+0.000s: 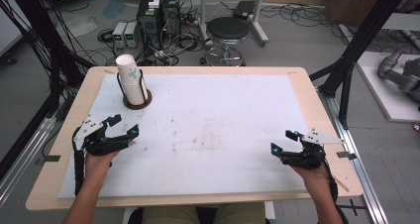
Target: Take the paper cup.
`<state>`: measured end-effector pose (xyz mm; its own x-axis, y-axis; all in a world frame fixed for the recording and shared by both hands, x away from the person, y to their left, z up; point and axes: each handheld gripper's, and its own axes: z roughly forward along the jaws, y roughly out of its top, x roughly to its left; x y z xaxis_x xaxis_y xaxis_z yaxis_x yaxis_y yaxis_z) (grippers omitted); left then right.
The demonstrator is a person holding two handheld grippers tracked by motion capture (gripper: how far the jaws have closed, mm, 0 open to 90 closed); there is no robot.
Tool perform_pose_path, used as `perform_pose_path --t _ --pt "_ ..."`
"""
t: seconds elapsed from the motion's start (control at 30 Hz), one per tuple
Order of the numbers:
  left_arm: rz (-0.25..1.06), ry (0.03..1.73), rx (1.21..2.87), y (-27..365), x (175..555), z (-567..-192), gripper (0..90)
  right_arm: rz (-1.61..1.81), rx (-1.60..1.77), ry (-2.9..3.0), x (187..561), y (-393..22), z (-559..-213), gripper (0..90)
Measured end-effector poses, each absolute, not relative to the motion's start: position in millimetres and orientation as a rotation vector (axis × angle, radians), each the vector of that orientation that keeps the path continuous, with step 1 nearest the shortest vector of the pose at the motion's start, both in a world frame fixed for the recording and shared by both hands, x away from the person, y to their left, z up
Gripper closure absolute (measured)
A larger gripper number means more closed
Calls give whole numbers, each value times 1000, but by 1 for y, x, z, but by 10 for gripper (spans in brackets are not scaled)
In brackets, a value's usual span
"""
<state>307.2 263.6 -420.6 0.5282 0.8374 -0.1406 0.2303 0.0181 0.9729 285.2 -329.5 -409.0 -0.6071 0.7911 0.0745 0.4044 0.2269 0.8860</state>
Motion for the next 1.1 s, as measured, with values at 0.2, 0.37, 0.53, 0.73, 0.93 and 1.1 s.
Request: perform_pose_path --t 0.2,0.37,0.53,0.73,0.93,1.1 --pt "603 963 1513 265 308 -421 164 1350 1107 2110 286 -331 -409 204" --pt "599 965 1511 265 308 -421 163 1344 1110 2116 286 -332 -410 204" --pt "594 961 1503 264 308 -416 161 1348 1107 2107 284 -331 -408 203" --pt "590 971 1490 267 317 -401 157 1344 1114 2111 285 -331 -409 204" --pt "595 973 1505 269 336 -370 152 1347 1103 2114 286 -330 -408 204" --pt "606 967 1516 270 353 -349 152 1351 1104 2117 285 -330 -407 203"
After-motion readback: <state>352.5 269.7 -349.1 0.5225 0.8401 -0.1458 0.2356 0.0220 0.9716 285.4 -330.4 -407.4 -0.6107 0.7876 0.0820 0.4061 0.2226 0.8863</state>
